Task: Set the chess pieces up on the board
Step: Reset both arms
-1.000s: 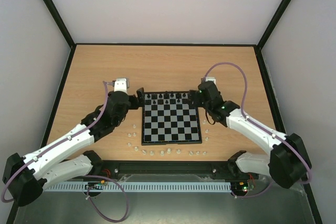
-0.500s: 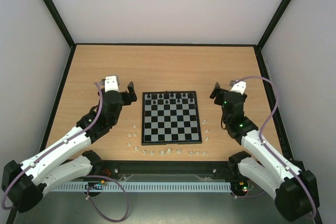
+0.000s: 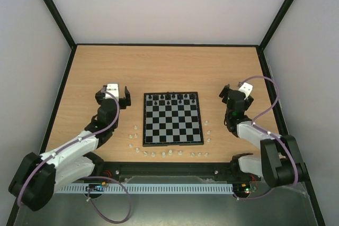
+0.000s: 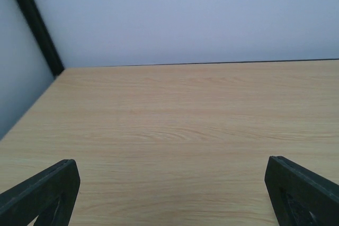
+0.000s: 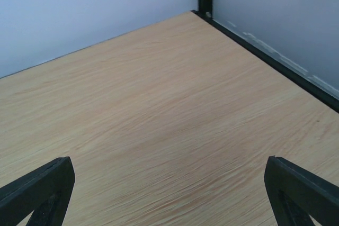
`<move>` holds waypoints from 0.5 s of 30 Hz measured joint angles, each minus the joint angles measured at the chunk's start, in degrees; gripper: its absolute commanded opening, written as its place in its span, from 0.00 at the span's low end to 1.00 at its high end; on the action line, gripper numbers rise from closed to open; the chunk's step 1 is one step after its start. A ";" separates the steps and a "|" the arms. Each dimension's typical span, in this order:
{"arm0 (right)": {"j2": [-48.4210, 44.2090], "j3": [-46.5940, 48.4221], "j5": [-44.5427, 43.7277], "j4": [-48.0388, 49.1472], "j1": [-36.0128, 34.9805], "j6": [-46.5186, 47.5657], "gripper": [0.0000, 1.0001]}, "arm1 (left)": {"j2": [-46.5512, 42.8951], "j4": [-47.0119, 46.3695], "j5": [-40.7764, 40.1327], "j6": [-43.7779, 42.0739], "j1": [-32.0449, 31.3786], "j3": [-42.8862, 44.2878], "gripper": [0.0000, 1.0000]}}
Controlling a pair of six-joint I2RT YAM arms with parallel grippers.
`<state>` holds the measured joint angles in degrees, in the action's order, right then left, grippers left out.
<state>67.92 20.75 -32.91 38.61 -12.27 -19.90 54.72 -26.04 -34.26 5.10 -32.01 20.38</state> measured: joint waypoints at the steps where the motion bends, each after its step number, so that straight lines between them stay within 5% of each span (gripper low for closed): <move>1: 1.79 -0.11 -0.39 1.70 0.98 0.07 0.99 | 1.03 -2.25 0.90 -0.50 1.92 -0.85 0.99; 15: 5.16 -6.29 -0.33 17.33 4.81 4.72 0.99 | 19.43 -20.83 12.70 -0.50 23.41 -1.57 0.99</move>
<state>73.08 14.46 -33.23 55.94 -7.46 -15.18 74.15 -46.87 -21.56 4.60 -8.60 18.81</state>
